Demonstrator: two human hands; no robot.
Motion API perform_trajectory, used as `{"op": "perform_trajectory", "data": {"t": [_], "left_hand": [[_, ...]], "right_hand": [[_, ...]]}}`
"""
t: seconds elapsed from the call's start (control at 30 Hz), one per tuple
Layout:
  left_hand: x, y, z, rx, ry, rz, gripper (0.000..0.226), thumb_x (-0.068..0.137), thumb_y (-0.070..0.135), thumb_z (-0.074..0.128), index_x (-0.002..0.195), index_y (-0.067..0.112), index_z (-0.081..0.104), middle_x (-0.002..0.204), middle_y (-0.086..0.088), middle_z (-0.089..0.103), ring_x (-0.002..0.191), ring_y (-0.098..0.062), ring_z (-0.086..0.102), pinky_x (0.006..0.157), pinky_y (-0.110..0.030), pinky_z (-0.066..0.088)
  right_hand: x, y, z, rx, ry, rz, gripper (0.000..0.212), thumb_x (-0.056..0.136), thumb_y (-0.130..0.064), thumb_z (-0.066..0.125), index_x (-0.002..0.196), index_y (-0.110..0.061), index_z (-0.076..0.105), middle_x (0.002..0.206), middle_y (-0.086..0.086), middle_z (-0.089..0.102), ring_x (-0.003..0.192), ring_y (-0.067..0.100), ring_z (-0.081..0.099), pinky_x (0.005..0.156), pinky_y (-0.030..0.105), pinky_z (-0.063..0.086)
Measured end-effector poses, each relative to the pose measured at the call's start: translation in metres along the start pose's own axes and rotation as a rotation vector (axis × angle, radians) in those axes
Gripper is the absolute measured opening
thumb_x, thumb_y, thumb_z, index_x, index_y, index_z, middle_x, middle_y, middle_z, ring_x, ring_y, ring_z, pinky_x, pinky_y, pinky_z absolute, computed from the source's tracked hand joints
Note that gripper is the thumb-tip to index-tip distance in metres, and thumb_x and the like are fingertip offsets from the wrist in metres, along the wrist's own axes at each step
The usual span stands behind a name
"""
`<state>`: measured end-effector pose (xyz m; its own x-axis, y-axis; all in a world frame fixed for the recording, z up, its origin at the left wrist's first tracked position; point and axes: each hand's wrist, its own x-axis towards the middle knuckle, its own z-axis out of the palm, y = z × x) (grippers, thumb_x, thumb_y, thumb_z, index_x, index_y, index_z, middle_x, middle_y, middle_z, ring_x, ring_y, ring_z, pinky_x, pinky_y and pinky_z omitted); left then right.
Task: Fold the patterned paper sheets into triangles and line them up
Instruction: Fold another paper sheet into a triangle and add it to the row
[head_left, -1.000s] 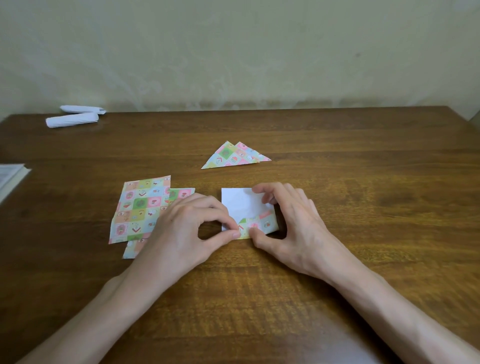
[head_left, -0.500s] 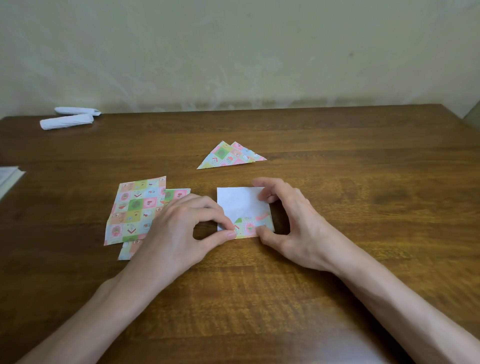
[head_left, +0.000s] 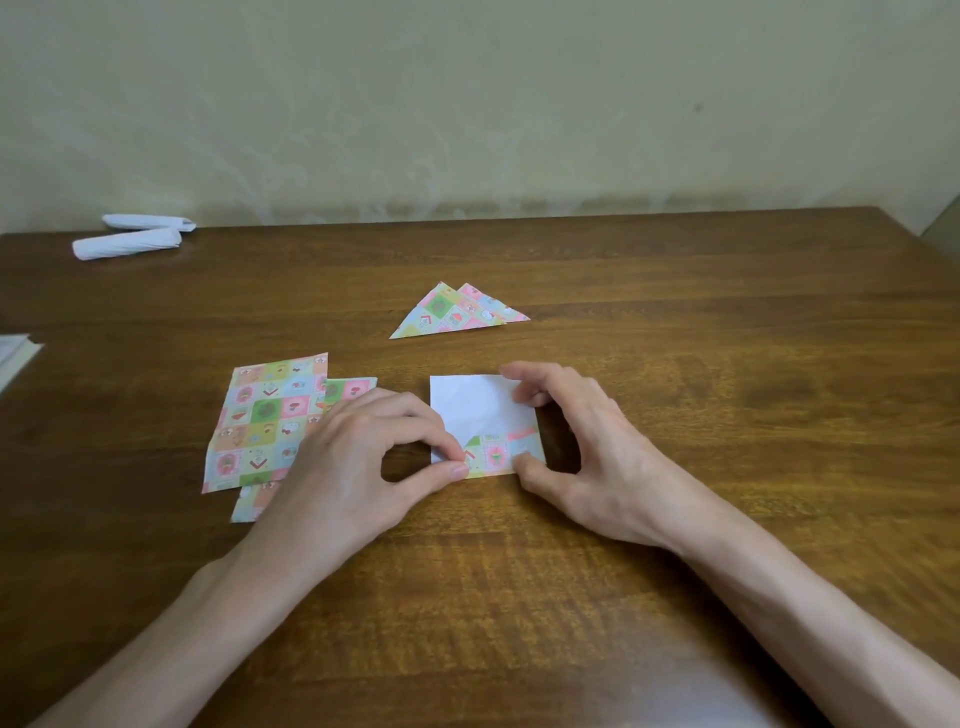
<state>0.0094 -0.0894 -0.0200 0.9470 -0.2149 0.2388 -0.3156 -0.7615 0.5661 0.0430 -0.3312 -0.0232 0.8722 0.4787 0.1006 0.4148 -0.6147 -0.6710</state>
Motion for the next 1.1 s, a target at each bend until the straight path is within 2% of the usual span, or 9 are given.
{"op": "perform_trajectory", "data": {"t": [0.1,0.17,0.23,0.33,0.43,0.5,0.73,0.93,1.1], "left_hand": [[0.000,0.000,0.000,0.006,0.006,-0.004,0.021,0.081,0.060,0.068,0.083,0.041,0.077,0.099,0.024,0.067,0.105,-0.002,0.061,0.096,-0.030,0.043],[0.000,0.001,0.000,0.016,0.011,0.001,0.011,0.083,0.051,0.077,0.083,0.041,0.077,0.097,0.024,0.067,0.104,-0.003,0.061,0.097,-0.030,0.044],[-0.001,0.001,0.001,0.018,0.006,0.007,0.007,0.086,0.048,0.079,0.084,0.041,0.077,0.097,0.023,0.067,0.104,-0.005,0.062,0.099,-0.034,0.044],[-0.001,0.001,-0.002,-0.007,-0.039,-0.014,0.003,0.086,0.044,0.077,0.089,0.043,0.078,0.102,0.023,0.065,0.108,-0.004,0.059,0.102,-0.034,0.042],[0.000,-0.002,-0.010,-0.071,-0.134,-0.054,0.014,0.088,0.038,0.075,0.096,0.048,0.078,0.109,0.026,0.063,0.116,-0.002,0.054,0.101,-0.027,0.039],[0.001,-0.002,-0.012,-0.078,-0.162,-0.046,0.017,0.089,0.036,0.075,0.099,0.050,0.078,0.110,0.026,0.063,0.118,-0.004,0.054,0.102,-0.029,0.039],[0.000,-0.002,-0.014,-0.071,-0.171,-0.057,0.018,0.091,0.037,0.074,0.101,0.052,0.075,0.112,0.028,0.061,0.120,-0.003,0.053,0.108,-0.037,0.039],[-0.003,0.001,-0.011,0.004,-0.130,0.005,0.017,0.092,0.037,0.068,0.102,0.048,0.075,0.110,0.027,0.061,0.118,-0.001,0.054,0.104,-0.031,0.041],[-0.001,-0.001,-0.014,0.012,-0.161,0.022,0.017,0.092,0.041,0.067,0.105,0.048,0.074,0.110,0.027,0.060,0.117,-0.001,0.053,0.100,-0.037,0.045]], "right_hand": [[0.001,-0.004,0.008,-0.045,0.061,0.020,0.069,0.084,-0.047,0.073,0.145,-0.039,0.041,0.124,-0.017,0.050,0.122,0.003,0.044,0.111,0.034,0.034],[0.003,-0.008,0.016,-0.098,0.105,0.043,0.071,0.078,-0.064,0.062,0.141,-0.041,0.043,0.121,-0.020,0.048,0.118,0.004,0.044,0.103,0.032,0.034],[0.005,-0.010,0.021,-0.149,0.129,0.056,0.074,0.073,-0.072,0.052,0.139,-0.041,0.044,0.118,-0.020,0.047,0.114,0.005,0.044,0.096,0.029,0.032],[0.007,-0.012,0.025,-0.193,0.133,0.057,0.073,0.071,-0.074,0.046,0.136,-0.040,0.045,0.120,-0.020,0.046,0.112,0.006,0.042,0.091,0.029,0.029],[0.006,-0.012,0.026,-0.224,0.143,0.051,0.072,0.073,-0.073,0.045,0.136,-0.039,0.046,0.124,-0.020,0.046,0.114,0.009,0.043,0.090,0.029,0.030],[0.005,-0.013,0.028,-0.249,0.150,0.062,0.074,0.075,-0.074,0.045,0.140,-0.039,0.044,0.124,-0.020,0.044,0.117,0.010,0.043,0.092,0.030,0.031],[0.006,-0.015,0.027,-0.266,0.155,0.067,0.084,0.074,-0.083,0.046,0.147,-0.042,0.036,0.119,-0.022,0.042,0.116,0.010,0.044,0.094,0.031,0.033],[0.006,-0.017,0.028,-0.248,0.171,0.083,0.096,0.068,-0.087,0.053,0.150,-0.043,0.028,0.115,-0.029,0.035,0.114,0.004,0.040,0.091,0.028,0.030],[0.007,-0.018,0.031,-0.279,0.169,0.091,0.096,0.068,-0.084,0.055,0.151,-0.044,0.028,0.116,-0.029,0.033,0.116,0.007,0.041,0.093,0.029,0.029]]}}
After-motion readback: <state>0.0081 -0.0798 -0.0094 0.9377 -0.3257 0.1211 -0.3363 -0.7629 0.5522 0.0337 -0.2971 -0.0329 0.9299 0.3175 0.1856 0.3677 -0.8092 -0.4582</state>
